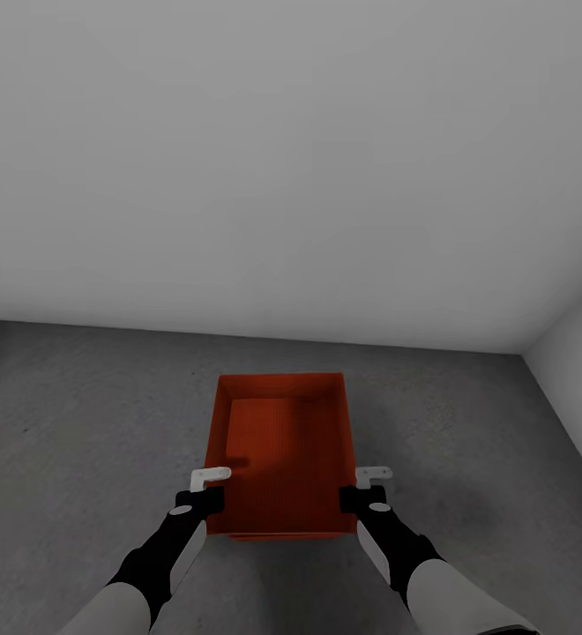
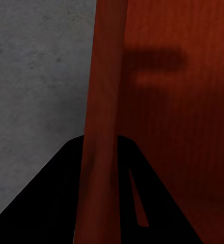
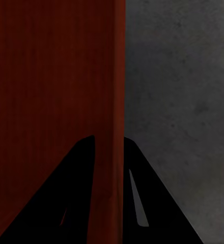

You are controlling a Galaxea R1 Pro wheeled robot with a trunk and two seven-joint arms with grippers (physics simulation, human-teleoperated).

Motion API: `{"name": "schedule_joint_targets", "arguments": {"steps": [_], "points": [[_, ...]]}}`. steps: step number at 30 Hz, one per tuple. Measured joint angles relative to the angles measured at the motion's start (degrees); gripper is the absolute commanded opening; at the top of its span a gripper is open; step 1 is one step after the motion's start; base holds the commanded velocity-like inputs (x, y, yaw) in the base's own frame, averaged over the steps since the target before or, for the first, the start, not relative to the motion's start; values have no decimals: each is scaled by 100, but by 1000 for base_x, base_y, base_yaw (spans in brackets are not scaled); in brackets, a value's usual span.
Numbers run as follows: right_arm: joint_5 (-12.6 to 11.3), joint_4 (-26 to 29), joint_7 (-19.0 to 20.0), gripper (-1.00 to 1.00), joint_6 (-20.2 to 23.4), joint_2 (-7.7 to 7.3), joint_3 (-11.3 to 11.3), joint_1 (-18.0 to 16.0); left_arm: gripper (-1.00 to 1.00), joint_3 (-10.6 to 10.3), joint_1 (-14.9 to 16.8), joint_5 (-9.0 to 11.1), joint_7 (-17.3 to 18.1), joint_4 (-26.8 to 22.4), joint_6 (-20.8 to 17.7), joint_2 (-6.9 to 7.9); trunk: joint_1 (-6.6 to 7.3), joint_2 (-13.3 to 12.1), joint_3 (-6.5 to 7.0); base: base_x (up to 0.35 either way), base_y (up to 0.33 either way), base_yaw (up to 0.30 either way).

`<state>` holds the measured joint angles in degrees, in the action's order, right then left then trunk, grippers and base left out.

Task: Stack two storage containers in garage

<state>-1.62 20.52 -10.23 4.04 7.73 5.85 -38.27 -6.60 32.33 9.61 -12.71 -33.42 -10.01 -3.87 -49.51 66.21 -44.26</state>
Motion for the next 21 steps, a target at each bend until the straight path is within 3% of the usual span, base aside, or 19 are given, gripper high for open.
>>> {"name": "schedule_joint_targets", "arguments": {"steps": [21], "points": [[6,-1,1,-100,0,-1,-1,0,-100,1,0,-1,-1,0,-3,-1,-461,843,-377,0,0,0]]}}
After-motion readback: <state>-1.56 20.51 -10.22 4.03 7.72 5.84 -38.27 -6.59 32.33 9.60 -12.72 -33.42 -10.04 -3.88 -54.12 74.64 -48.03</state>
